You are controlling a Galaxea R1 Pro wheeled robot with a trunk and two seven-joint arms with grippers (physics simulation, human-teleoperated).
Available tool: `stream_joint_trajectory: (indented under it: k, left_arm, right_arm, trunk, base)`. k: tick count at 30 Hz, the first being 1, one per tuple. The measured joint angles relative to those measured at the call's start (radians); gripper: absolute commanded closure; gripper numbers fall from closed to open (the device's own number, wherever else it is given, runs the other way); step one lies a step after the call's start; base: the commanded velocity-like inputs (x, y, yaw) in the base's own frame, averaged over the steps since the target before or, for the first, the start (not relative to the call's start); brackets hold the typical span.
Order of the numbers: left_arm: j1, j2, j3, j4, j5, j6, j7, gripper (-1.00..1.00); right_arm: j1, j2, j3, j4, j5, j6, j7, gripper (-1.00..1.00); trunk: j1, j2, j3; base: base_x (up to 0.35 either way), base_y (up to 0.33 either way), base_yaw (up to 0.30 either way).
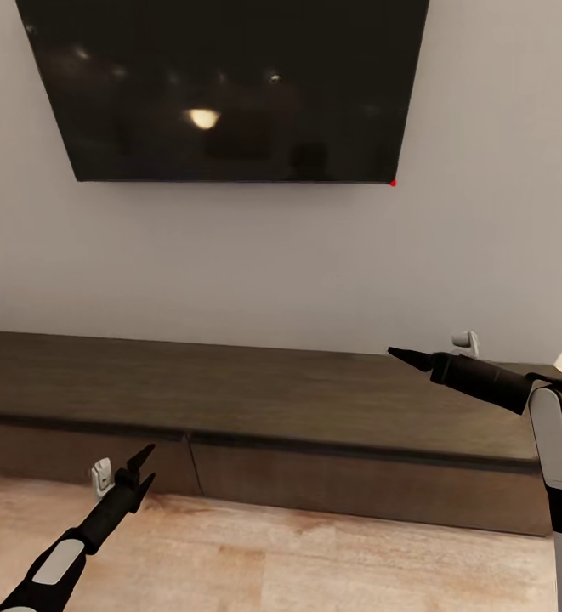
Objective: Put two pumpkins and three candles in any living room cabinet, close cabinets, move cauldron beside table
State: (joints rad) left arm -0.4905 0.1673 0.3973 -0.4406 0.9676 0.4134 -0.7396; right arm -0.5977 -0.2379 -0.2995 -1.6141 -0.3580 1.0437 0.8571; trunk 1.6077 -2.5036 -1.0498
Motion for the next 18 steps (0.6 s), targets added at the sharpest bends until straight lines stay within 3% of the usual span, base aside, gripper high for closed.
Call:
stream_joint_trajectory:
  k: [7,15,16,18]
  left_arm:
    - [0.005,0.000,0.001,0.001,0.001,-0.017,-0.018,-1.00]
    - [0.052,0.012,0.007,0.010,0.006,-0.031,-0.098,-1.00]
    - [0.090,0.029,0.018,0.010,0.010,-0.031,-0.129,-1.00]
    - [0.106,0.044,0.029,0.011,0.013,-0.029,-0.141,-1.00]
  right_arm:
    - [0.000,0.001,0.000,0.000,0.000,0.000,0.000,-1.00]
    - [0.000,0.008,0.003,0.000,-0.001,0.000,-0.001,-1.00]
    - [0.000,0.009,0.004,0.000,-0.001,0.000,-0.001,-1.00]
    - [0.000,0.010,0.004,0.000,0.000,0.000,-0.001,-1.00]
  trunk:
    - [0.000,0.000,0.000]
    - [0.000,0.000,0.000]
    - [0.000,0.000,0.000]
    - [0.000,0.000,0.000]
  base:
    - [0.146,-0.260,0.000]
    - [0.036,-0.057,0.000]
    - [0.006,-0.010,0.000]
    - [0.004,-0.006,0.000]
